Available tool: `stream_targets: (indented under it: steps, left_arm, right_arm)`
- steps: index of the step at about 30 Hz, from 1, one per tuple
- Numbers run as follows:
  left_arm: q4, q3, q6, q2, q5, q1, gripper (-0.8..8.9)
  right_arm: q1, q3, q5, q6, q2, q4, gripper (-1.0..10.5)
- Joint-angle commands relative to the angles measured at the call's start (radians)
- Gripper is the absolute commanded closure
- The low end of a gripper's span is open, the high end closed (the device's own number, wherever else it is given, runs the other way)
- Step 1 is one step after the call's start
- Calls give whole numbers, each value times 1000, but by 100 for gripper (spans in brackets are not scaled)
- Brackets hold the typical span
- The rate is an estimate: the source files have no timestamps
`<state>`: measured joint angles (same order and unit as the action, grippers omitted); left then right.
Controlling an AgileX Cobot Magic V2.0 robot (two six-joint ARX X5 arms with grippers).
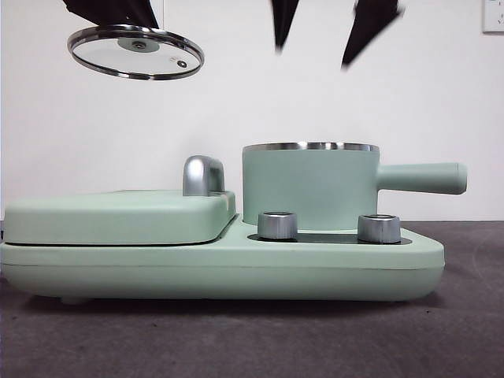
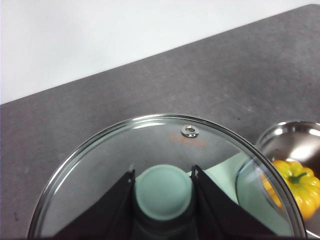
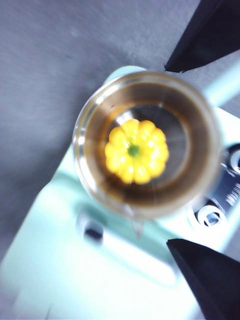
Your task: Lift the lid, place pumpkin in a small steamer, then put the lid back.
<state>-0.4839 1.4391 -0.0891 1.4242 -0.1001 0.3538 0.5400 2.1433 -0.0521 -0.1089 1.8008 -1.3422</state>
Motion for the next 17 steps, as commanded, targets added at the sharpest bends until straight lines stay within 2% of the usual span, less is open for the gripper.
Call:
stream_targets:
  steps: [1,4,8,12,17]
  left_arm:
    - [27,29,5,7,-9,20,804]
    - [28,29,4,7,-17,37,804]
    - [29,29,5,7,-17,68,804]
    - [31,29,5,7,-17,105,804]
    - [36,29,5,9,-17,154,804]
  right_arm:
    - [37,-35,5,-26,-110,-77,397]
    - [87,-121,24,-26,-228,-77,398]
    - [196,-281,119,-33,-384,-64,402]
    - [312,-490,184,-129,-561,68,407]
    - [396,-721,212,-228,-762,230,407]
